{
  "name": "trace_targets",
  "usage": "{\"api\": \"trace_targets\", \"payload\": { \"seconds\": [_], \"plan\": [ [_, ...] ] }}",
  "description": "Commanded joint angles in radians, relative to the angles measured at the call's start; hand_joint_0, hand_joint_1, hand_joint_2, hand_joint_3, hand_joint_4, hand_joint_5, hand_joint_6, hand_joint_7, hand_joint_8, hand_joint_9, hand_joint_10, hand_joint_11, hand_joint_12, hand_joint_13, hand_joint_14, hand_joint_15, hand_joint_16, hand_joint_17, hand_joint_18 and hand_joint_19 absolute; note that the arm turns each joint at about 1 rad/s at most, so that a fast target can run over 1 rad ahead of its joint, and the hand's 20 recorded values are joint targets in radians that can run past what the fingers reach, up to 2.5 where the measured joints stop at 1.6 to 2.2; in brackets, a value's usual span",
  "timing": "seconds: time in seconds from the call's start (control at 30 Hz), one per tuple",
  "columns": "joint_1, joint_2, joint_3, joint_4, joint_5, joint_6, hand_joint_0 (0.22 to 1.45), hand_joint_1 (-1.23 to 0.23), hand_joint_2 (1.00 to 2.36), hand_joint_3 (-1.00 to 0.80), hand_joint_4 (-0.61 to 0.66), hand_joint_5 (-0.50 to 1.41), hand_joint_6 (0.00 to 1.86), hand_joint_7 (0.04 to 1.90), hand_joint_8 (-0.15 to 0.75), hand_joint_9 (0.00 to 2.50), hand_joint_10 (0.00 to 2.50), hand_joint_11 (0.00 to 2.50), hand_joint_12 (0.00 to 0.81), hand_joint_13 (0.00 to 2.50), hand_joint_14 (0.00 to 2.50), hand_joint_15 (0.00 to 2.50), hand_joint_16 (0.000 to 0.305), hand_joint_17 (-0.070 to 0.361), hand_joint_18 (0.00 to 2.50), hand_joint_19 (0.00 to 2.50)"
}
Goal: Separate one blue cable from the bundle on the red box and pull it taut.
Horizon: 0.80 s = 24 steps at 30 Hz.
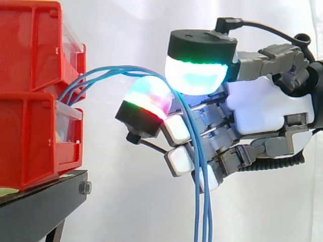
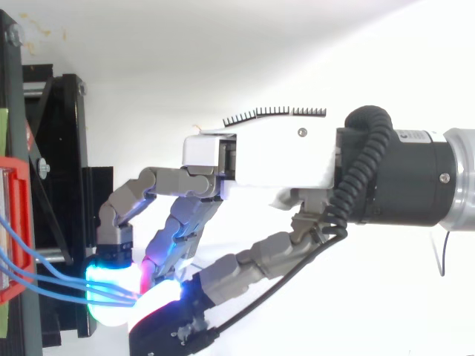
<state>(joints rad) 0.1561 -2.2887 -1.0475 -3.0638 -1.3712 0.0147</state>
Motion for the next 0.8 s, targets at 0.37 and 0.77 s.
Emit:
{"api": "trace_targets", "payload": {
  "seconds": [0.37,0.77],
  "plan": [
    [0.003,0.000,0.000,0.000,0.001,-0.001,0.60,-0.51,1.01,-0.41,0.15,-0.11,0.79,1.09,0.380,1.14,0.01,0.40,0.383,1.02,0.01,0.37,0.048,0.108,0.90,0.53],
    [0.003,0.000,0.000,-0.001,0.001,-0.001,0.59,-0.74,1.01,-0.17,0.19,-0.09,0.73,1.08,0.411,1.13,0.01,0.38,0.447,1.06,0.01,0.34,0.060,0.134,0.99,0.45]
  ]
}}
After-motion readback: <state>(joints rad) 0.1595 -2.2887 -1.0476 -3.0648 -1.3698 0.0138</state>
